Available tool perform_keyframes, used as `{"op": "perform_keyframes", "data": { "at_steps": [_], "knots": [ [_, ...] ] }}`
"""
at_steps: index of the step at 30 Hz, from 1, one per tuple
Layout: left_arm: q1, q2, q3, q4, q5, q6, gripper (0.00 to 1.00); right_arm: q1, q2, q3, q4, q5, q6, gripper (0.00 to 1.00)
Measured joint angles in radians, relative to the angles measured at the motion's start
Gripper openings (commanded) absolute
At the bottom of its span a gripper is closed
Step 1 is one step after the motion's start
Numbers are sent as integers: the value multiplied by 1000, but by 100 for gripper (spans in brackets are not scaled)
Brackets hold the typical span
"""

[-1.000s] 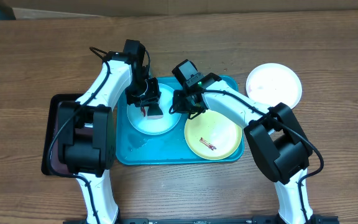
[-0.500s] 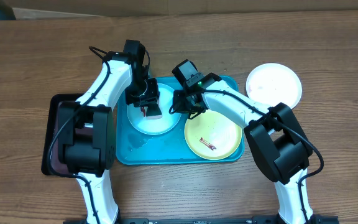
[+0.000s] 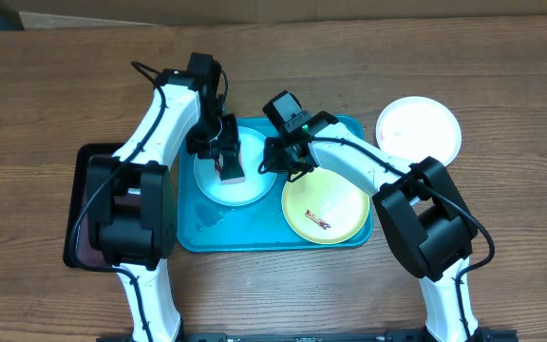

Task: Clean dirty plates on tray and stack at the side
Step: 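Scrub the light-blue plate with the sponge while right gripper holds it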

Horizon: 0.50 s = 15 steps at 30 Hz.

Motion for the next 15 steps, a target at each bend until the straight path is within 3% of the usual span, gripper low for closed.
{"op": "perform_keyframes", "data": {
  "at_steps": [15],
  "knots": [
    [0, 0, 7, -13, -1, 0, 31, 0, 0, 0, 0, 0, -1, 4]
  ]
}}
